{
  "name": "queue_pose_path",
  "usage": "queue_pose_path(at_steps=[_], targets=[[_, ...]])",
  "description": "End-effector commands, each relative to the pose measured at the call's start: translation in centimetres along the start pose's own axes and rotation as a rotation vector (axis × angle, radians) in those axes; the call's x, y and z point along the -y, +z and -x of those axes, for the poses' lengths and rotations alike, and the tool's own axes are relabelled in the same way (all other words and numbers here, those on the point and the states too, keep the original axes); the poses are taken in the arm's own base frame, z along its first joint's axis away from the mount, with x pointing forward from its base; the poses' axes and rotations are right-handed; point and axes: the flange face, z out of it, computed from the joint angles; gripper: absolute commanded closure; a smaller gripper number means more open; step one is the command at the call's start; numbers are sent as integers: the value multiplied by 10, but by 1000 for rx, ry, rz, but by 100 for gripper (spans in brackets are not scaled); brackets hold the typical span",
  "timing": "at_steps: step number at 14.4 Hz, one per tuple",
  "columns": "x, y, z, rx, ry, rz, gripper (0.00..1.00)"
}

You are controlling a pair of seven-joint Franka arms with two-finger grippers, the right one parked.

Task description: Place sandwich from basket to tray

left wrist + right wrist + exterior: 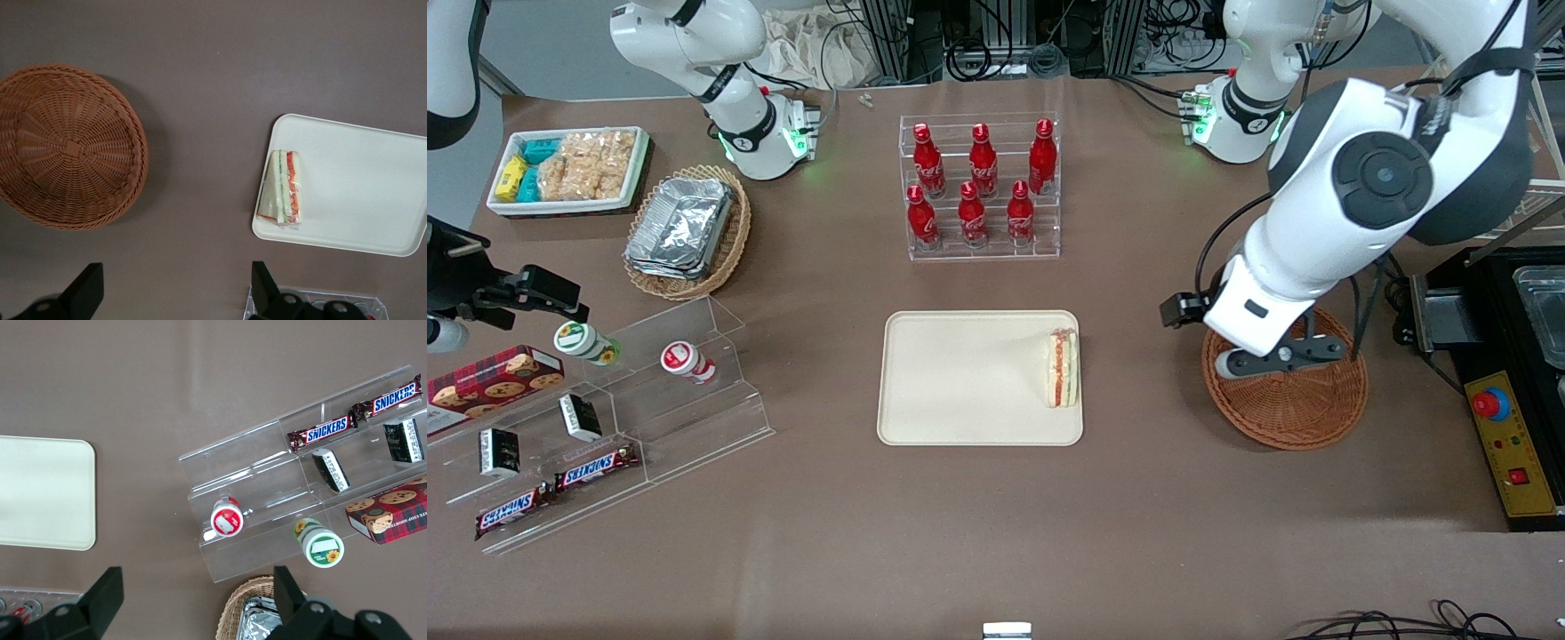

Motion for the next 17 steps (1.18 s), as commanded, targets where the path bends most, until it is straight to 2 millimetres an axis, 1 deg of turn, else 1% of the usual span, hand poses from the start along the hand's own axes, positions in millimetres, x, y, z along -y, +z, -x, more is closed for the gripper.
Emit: queue_pose_path(at_steps=[1,3,4,5,6,7,8,9,10,11,12,15,17], targets=[[35,-15,1,30,28,-31,1],[71,-41,3,45,78,4,1],[95,-56,4,45,80,17,1],[112,-65,7,50,83,11,1],[121,-71,12,49,85,5,1],[132,-81,20,32,92,4,1],[155,-88,24,26,90,6,0],[170,-97,32,15,98,8,0],[177,-100,43,12,95,8,0],[187,-104,49,5,80,9,0],[193,-105,47,2,70,5,0],[192,-101,35,-10,70,-21,0],[190,-102,27,-13,66,-21,0]])
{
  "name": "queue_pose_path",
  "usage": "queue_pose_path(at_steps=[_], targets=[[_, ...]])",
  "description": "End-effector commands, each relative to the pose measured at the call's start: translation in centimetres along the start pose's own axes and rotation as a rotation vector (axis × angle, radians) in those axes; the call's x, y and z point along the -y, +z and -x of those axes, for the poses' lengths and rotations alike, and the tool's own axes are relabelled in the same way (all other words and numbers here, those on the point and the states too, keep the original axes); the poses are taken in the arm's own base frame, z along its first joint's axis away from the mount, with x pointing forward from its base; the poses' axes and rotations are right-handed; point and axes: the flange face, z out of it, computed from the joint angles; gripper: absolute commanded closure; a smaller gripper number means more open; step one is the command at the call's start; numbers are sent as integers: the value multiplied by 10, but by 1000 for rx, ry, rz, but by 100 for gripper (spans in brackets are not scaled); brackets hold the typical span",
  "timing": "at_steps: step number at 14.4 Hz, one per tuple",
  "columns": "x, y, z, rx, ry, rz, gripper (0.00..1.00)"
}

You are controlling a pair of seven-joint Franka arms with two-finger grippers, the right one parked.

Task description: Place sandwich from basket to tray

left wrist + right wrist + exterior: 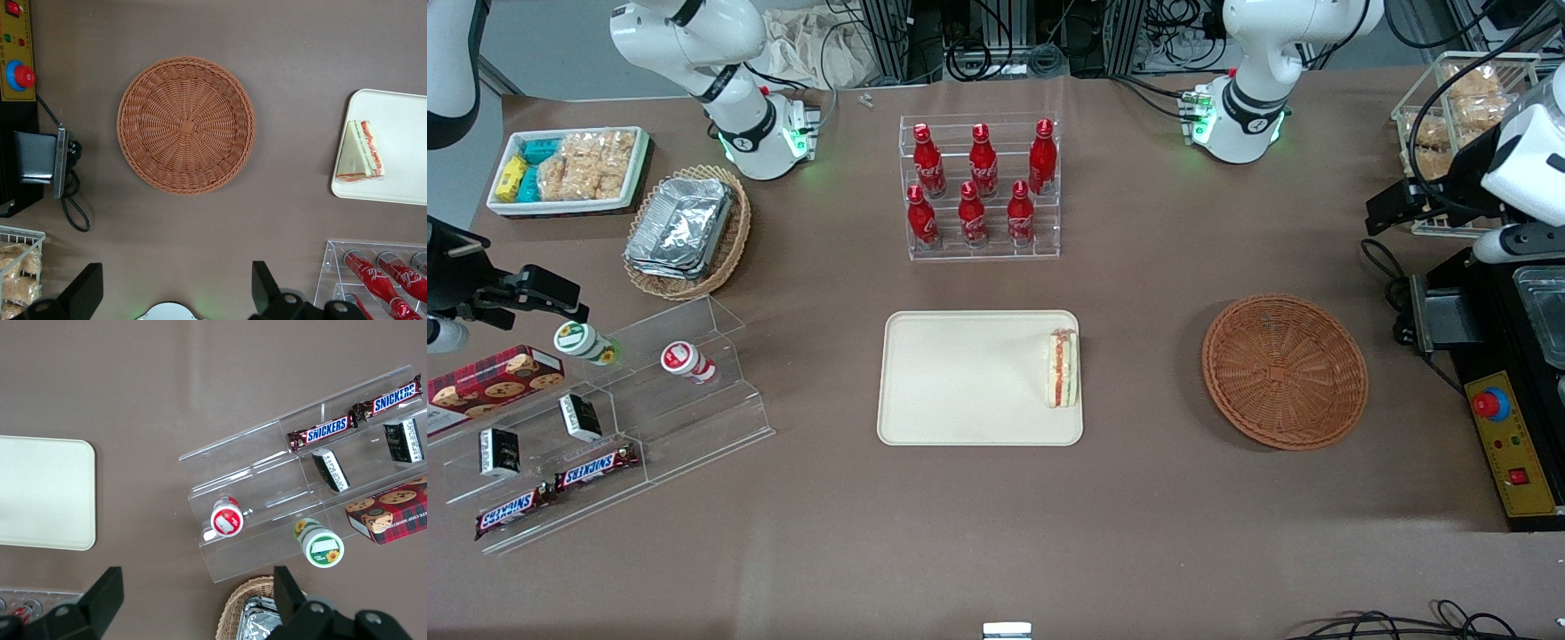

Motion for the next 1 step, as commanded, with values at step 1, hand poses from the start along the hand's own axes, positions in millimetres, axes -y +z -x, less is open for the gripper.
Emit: queue_pose_path(at_steps=[1], targets=[[-3,1,-7,0,9,-17,0]])
